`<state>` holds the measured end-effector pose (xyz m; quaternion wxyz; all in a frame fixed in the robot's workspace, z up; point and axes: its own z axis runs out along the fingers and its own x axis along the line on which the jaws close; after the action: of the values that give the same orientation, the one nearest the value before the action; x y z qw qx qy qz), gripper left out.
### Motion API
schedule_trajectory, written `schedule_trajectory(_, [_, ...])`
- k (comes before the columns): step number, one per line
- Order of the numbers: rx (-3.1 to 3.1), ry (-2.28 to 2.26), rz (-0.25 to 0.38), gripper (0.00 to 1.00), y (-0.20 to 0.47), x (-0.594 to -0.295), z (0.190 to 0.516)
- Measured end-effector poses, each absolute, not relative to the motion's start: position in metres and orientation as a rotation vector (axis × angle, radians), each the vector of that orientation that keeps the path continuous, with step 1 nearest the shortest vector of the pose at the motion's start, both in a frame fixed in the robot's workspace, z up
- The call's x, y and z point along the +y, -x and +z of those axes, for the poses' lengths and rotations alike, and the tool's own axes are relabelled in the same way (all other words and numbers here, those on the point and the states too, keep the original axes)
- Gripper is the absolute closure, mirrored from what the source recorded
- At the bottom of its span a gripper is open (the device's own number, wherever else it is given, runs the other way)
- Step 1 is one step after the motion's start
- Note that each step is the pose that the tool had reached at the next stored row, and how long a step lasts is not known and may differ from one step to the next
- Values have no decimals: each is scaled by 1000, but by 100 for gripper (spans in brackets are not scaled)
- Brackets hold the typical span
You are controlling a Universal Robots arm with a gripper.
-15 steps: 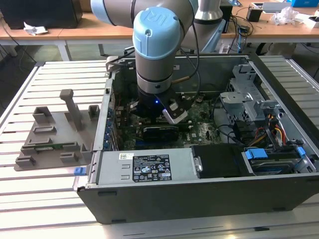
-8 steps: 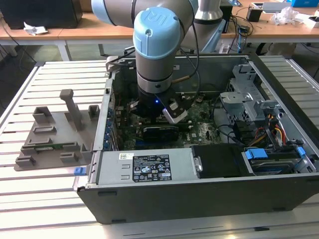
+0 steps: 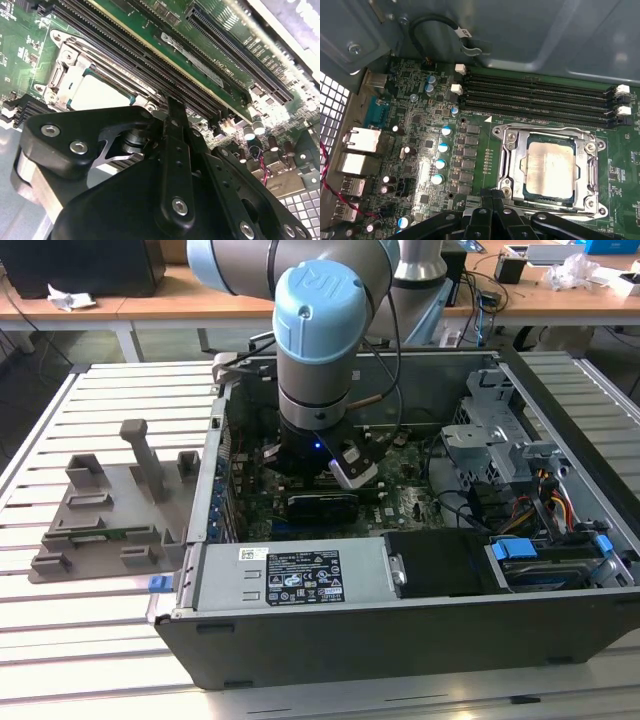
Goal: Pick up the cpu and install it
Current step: 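Install the second cpu locking lever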
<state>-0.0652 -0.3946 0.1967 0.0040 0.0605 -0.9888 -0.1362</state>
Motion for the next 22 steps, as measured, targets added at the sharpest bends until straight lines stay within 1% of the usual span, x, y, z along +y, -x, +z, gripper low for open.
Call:
schedule_trajectory(9, [-3097,-197,-425,89,65,-395,196])
schedule_trajectory(16, [-3095,-198,-442,89,65,-394,196])
schedule_trajectory(19, [-3095,-198,-443,89,65,-394,212])
schedule_trajectory(22, [-3096,-198,-437,89,62,-391,215])
